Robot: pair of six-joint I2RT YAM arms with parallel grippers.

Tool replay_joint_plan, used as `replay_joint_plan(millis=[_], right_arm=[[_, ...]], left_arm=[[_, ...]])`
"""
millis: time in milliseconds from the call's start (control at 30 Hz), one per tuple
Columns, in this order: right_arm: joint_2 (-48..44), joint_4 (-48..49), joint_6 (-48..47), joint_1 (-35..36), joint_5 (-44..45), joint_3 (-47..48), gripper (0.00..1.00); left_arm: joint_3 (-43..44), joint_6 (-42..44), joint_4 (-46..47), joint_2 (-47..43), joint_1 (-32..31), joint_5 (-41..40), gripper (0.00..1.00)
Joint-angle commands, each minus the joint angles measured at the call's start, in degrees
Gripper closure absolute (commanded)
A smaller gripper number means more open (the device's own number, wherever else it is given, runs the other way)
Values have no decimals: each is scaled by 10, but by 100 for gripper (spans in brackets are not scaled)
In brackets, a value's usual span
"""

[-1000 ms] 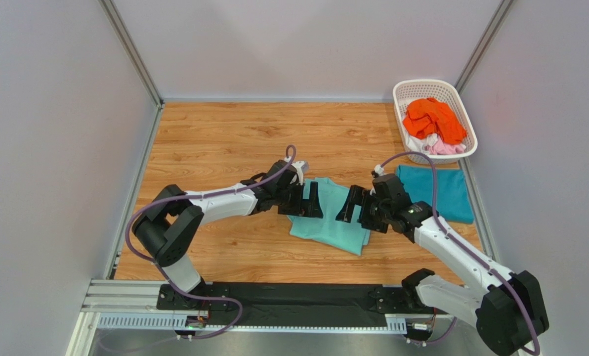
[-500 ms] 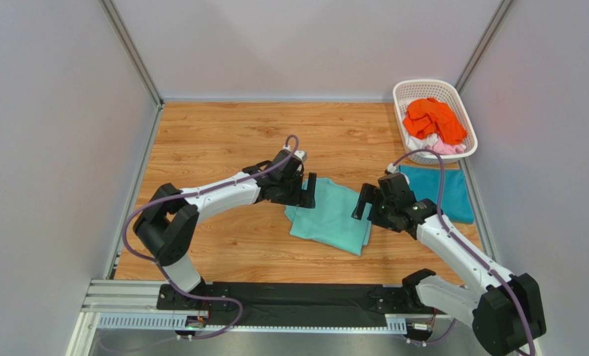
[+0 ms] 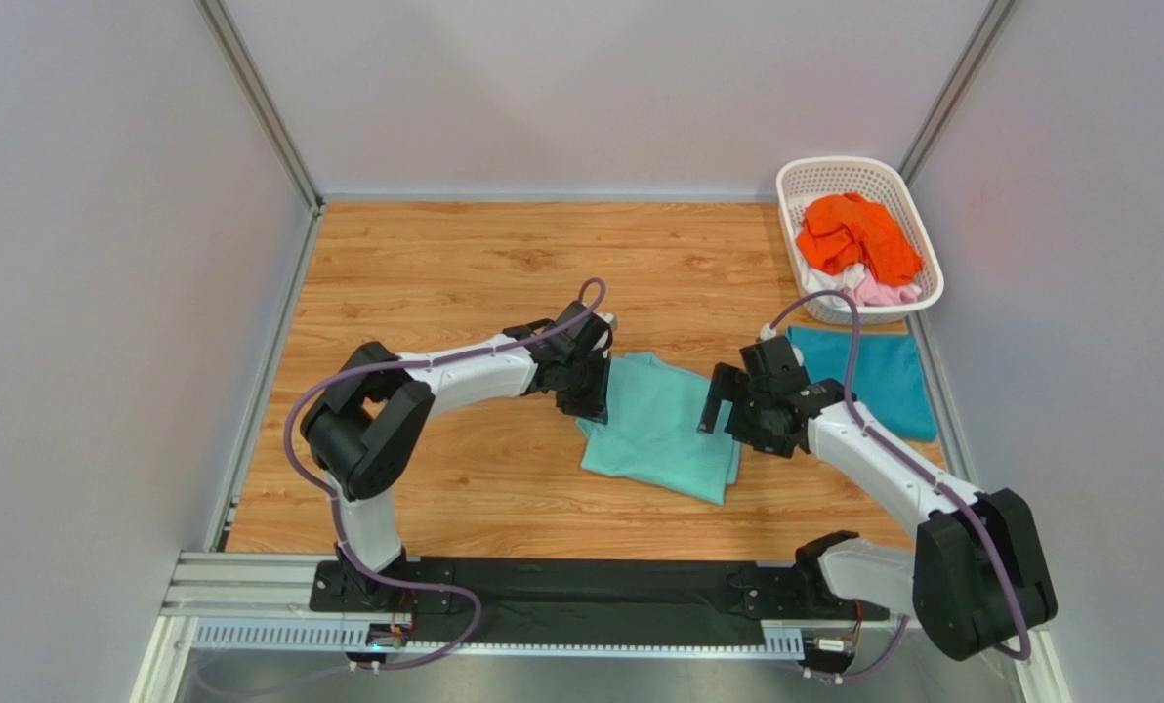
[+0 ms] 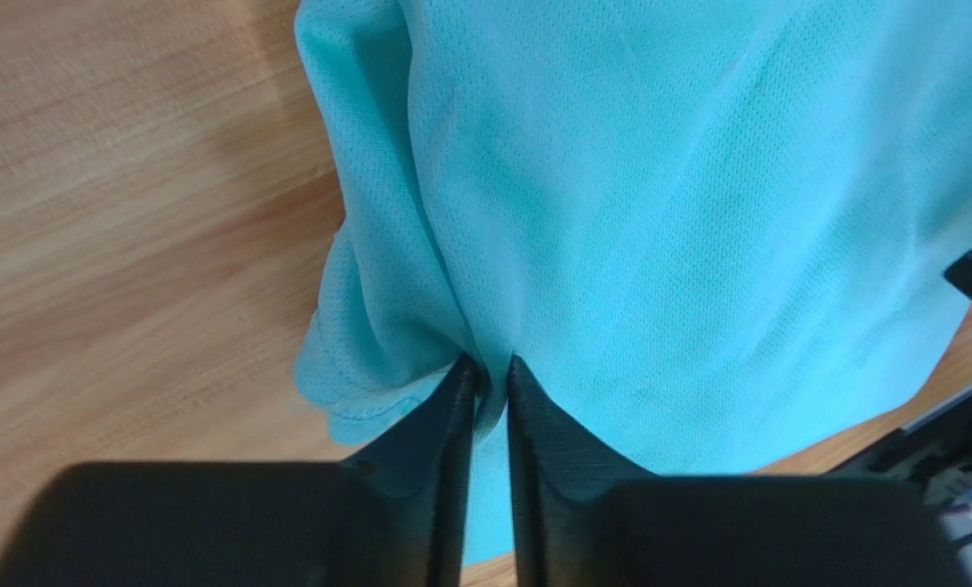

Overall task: Fold and stack the t-shirts
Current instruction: Fold the tshirt

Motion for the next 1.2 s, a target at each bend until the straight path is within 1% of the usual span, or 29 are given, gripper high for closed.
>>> replay_joint_plan(millis=[0,33,67,100,267,300,433,533,600,767,867,1000,1167], right_arm=[[15,32,-8,-10,-5,3,0],[18,32,-9,-15,-8,2,0],[19,34,-9,-18,-10,0,0],[21,35,-11,-21,-13,-2,0],[12,41,-10,-25,-15,-14,0],[10,42,-11,-26,-16,-16,0],[-7,44,-6,-40,-16,-26,0],[-9,49,-4,-50,-16,-33,0],[-12,53,-4,-54,-43,-37,0],[-12,54,-11,-66,-58,-43,0],[-10,55,-12,-67,-64,-44,0],[-4,53,-15,-67,-64,-43,0],[-1,53,-20,-67,-69,-38,0]], left_arm=[[15,0,12,2,-2,31,84],[16,0,11,1,-2,34,86],[18,-1,9,0,-2,37,99],[19,-2,6,-2,-2,38,100],[9,-2,19,-38,-2,63,100],[2,-2,41,-45,-2,70,100],[-30,-10,114,-80,-2,153,100],[-53,-23,169,-86,-2,189,100],[-65,-34,198,-81,-2,198,100],[-72,-38,176,-54,9,136,100],[-57,-23,125,-37,23,84,100],[-64,-17,118,-23,39,85,100],[-62,-11,110,-16,43,86,100]])
